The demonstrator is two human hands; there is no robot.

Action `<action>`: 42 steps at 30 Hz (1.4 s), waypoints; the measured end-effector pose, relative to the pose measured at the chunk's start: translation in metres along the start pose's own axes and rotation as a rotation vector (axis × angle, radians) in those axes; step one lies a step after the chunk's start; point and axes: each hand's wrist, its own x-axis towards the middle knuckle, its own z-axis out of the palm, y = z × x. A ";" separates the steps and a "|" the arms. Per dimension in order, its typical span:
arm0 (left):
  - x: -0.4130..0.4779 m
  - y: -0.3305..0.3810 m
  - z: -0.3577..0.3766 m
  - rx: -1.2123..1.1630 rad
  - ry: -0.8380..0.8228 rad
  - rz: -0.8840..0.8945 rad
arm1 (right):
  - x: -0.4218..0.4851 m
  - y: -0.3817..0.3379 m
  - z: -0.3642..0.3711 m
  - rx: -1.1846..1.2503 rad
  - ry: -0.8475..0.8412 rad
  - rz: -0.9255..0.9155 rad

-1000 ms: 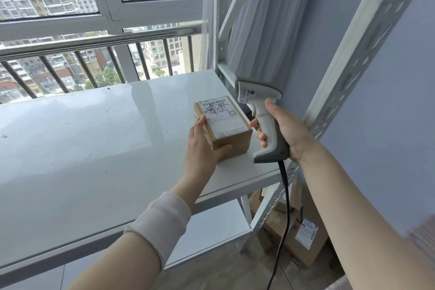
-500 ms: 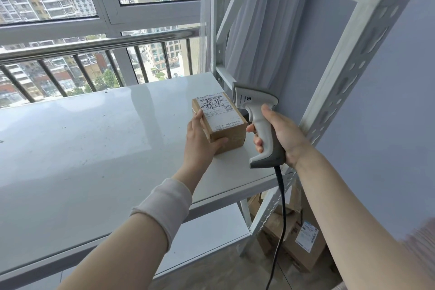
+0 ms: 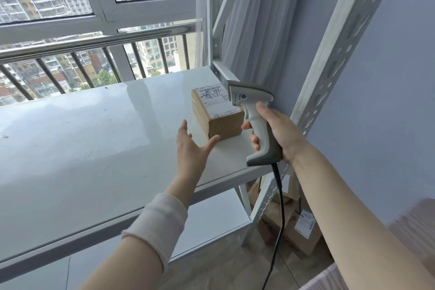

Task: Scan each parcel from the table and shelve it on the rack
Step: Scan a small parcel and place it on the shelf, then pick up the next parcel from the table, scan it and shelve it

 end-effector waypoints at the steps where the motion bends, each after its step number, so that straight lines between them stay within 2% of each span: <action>1: -0.010 0.000 -0.004 -0.052 0.023 -0.004 | -0.006 0.002 0.003 -0.007 -0.004 -0.001; 4: -0.044 0.007 -0.014 -0.161 0.067 0.021 | -0.035 0.009 0.011 -0.035 0.012 0.003; 6: -0.068 0.016 -0.020 -0.235 0.033 0.045 | -0.062 0.010 0.016 -0.059 0.030 -0.001; 13: -0.162 0.018 -0.032 -0.221 -0.383 0.058 | -0.191 0.028 0.032 -0.051 0.241 -0.053; 22: -0.319 0.023 0.003 -0.169 -0.748 0.089 | -0.381 0.059 -0.004 -0.013 0.582 -0.031; 28: -0.450 0.053 0.033 -0.200 -0.995 0.125 | -0.521 0.068 -0.043 0.029 0.795 -0.094; 42: -0.839 0.072 0.122 -0.017 -1.393 0.280 | -0.916 0.136 -0.169 0.167 1.193 -0.115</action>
